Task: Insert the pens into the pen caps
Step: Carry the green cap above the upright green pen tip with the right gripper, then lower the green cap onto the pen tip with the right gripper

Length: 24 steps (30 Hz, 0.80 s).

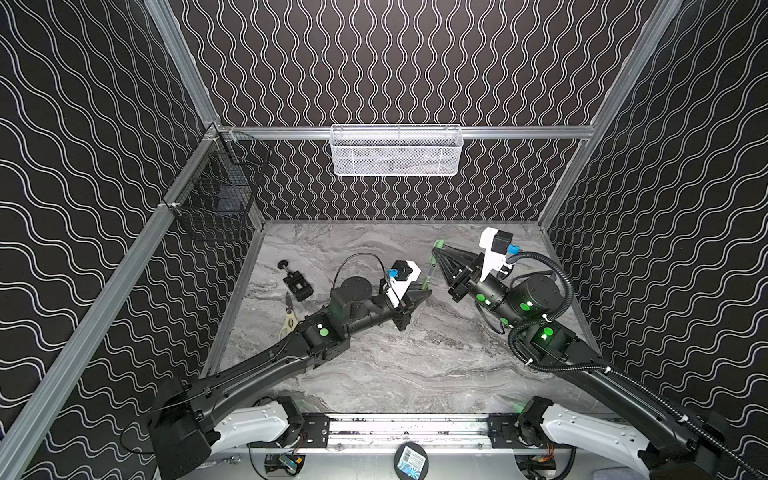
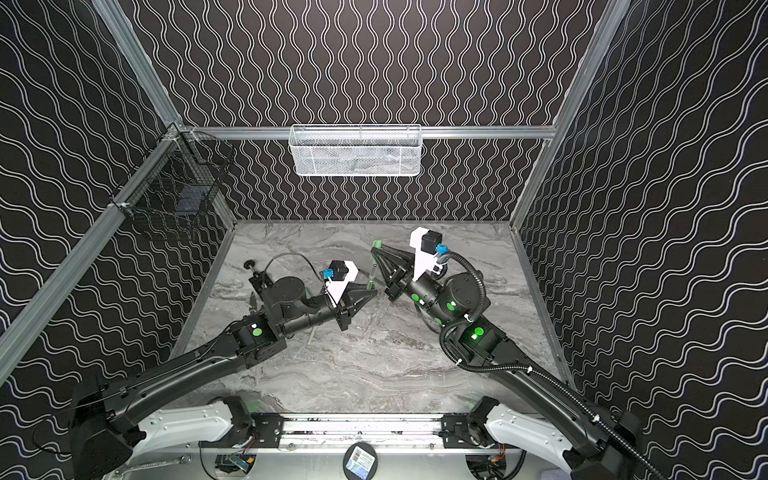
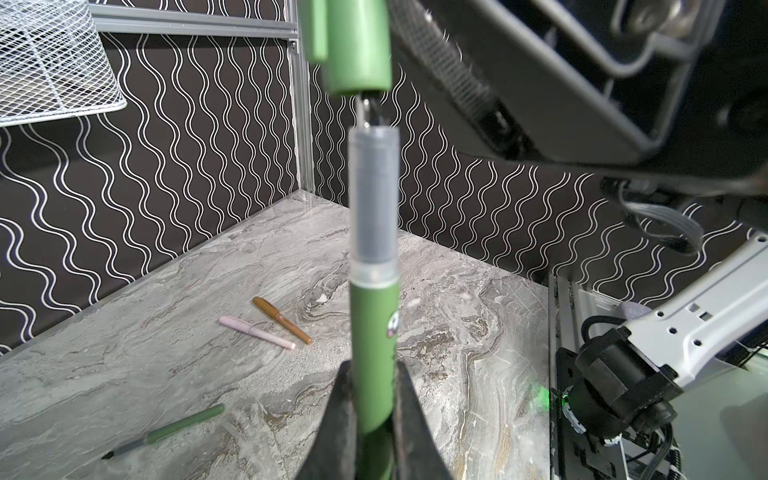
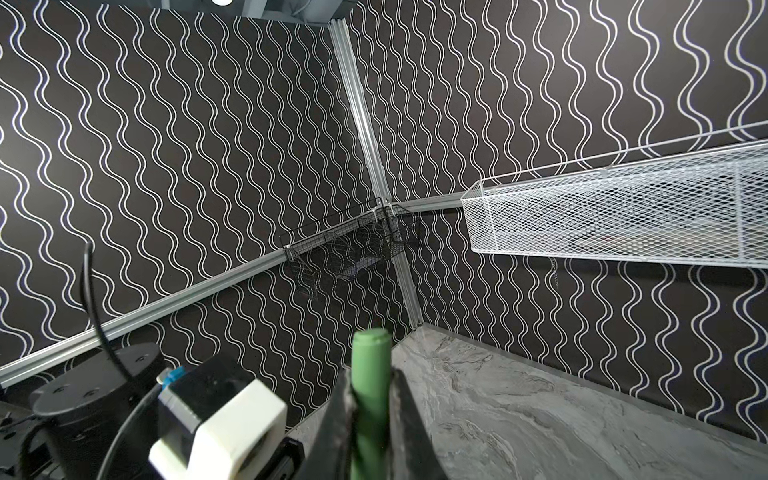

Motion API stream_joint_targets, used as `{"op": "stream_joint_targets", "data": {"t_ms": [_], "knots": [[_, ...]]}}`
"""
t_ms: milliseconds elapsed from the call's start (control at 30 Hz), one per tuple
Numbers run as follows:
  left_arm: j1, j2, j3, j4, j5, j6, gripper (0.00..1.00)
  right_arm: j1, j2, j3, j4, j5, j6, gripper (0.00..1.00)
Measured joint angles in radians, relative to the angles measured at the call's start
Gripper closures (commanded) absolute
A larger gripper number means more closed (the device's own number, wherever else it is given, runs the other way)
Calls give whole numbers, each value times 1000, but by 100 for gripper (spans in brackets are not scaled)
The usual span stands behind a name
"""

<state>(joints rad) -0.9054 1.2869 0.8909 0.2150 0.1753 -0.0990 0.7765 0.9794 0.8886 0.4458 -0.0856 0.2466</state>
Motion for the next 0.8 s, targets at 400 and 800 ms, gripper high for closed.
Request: {"op": "stream_joint_targets", "data": {"t_ms": [400,800], "knots": [[0,-3,-1,-8,-8,-4,100,3,-1,-27,20,-5,23,92],[0,-14,-10,2,-11,-7,100,6,-5,-44,30,-6,24,92]]}}
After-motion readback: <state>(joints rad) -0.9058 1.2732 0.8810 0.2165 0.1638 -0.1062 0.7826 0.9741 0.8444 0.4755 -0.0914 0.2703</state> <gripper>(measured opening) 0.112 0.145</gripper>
